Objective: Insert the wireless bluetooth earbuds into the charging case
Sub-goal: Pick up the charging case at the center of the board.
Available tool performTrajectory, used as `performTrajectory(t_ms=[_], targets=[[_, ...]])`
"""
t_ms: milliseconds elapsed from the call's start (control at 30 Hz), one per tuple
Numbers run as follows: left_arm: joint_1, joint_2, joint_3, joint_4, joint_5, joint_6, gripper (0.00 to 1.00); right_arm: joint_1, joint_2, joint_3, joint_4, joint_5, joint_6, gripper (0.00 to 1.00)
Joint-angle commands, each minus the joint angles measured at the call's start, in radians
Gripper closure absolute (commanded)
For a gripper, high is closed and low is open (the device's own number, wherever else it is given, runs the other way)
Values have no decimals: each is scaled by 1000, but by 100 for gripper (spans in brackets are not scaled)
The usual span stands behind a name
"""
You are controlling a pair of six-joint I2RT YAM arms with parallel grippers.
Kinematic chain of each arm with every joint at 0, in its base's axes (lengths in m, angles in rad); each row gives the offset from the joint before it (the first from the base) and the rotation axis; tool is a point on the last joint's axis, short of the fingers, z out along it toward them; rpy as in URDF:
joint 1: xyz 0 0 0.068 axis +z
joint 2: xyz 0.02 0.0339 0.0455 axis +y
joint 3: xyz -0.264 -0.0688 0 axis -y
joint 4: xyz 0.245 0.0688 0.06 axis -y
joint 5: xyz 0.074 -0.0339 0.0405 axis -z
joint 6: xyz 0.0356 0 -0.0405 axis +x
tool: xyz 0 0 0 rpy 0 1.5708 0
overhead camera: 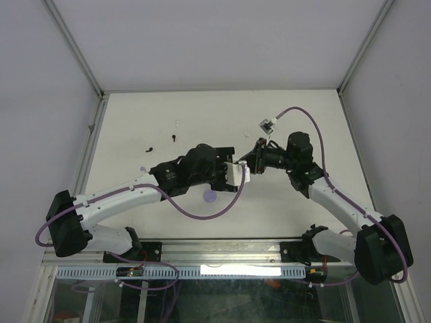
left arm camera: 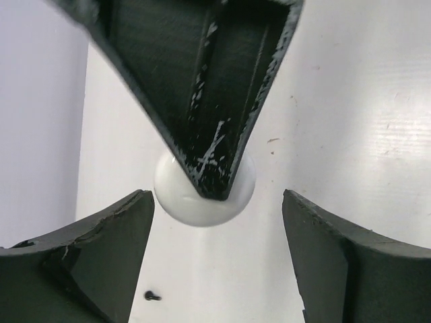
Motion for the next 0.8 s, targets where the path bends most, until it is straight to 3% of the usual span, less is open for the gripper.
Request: performTrajectory(t_ms=[0, 167, 333, 533, 767], targets=[[-6, -99, -71, 158, -42, -166, 21, 5, -75, -47, 202, 46, 46, 92], [56, -218, -222, 439, 17, -398, 21, 5, -127, -114, 316, 115, 78, 92], [201, -289, -371, 732, 246, -712, 20, 5, -179, -178, 422, 161, 96, 92], [246, -256, -469, 1020, 351, -979, 21, 4, -206, -253, 582, 198, 134, 93], [282, -199, -567, 1373, 369, -1270, 24, 7, -191, -313, 774, 214, 185, 94]])
